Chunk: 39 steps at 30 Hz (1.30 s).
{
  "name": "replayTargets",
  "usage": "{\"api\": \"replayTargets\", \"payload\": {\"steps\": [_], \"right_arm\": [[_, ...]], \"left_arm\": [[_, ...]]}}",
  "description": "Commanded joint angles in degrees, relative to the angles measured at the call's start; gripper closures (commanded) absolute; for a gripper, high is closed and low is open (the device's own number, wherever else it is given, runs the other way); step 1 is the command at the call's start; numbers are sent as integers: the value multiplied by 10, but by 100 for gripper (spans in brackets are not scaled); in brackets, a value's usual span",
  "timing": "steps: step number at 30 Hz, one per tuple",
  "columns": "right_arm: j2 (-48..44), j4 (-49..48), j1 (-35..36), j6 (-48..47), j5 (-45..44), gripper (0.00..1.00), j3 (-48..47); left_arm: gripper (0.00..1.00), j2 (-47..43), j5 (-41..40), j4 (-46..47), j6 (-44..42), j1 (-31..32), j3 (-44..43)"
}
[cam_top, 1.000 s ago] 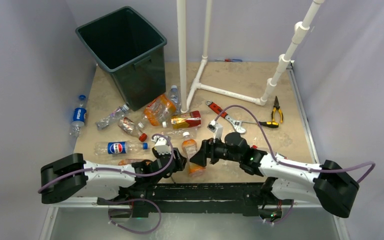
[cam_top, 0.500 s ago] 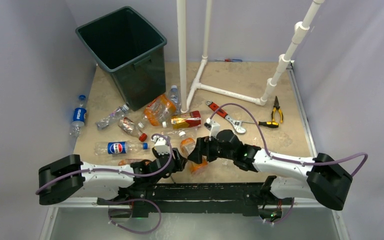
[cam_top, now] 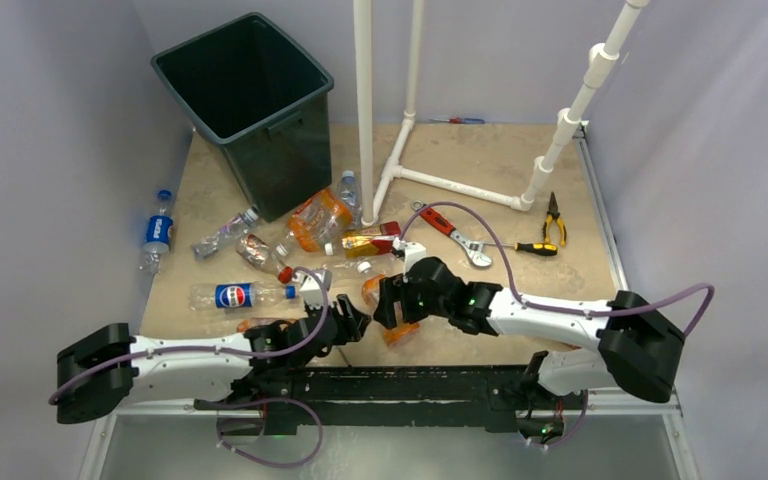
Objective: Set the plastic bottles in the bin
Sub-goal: Pick up the plastic bottle from the corner of the board.
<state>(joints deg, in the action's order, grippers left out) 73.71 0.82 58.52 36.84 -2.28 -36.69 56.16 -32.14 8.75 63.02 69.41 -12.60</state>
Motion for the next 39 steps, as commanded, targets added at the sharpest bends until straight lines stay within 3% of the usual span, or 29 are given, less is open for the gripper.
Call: {"api": "replayTargets", "payload": {"steps": [1,8,11,15,20,24,32,39], "right_arm": [[29,36,6,-31,-38,22,-20],[0,30,10,-35,-70,58,-1],[-76,6,11,-51,-68,65,15],[-208,-57,10,-106,0,67,46],[-318,-131,10,-150,81,67,87],[-373,-237,10,-132,123,68,141],[-377,-393,10,-96,159,68,203],[-385,-435,11,-81,168,71,221]], "left_arm": [[45,-57,-6,-57,12,-1,0],[41,-156,-32,-175,11,-1,-29],[40,-192,-59,-217,-17,-1,-73],[37,-233,-93,-236,-95,-1,-155],[33,-306,-58,-55,-277,-1,-160],[30,-338,26,44,-365,-1,-166],[29,-241,140,48,-421,-1,-261],[29,-190,165,46,-415,-1,-288]]}}
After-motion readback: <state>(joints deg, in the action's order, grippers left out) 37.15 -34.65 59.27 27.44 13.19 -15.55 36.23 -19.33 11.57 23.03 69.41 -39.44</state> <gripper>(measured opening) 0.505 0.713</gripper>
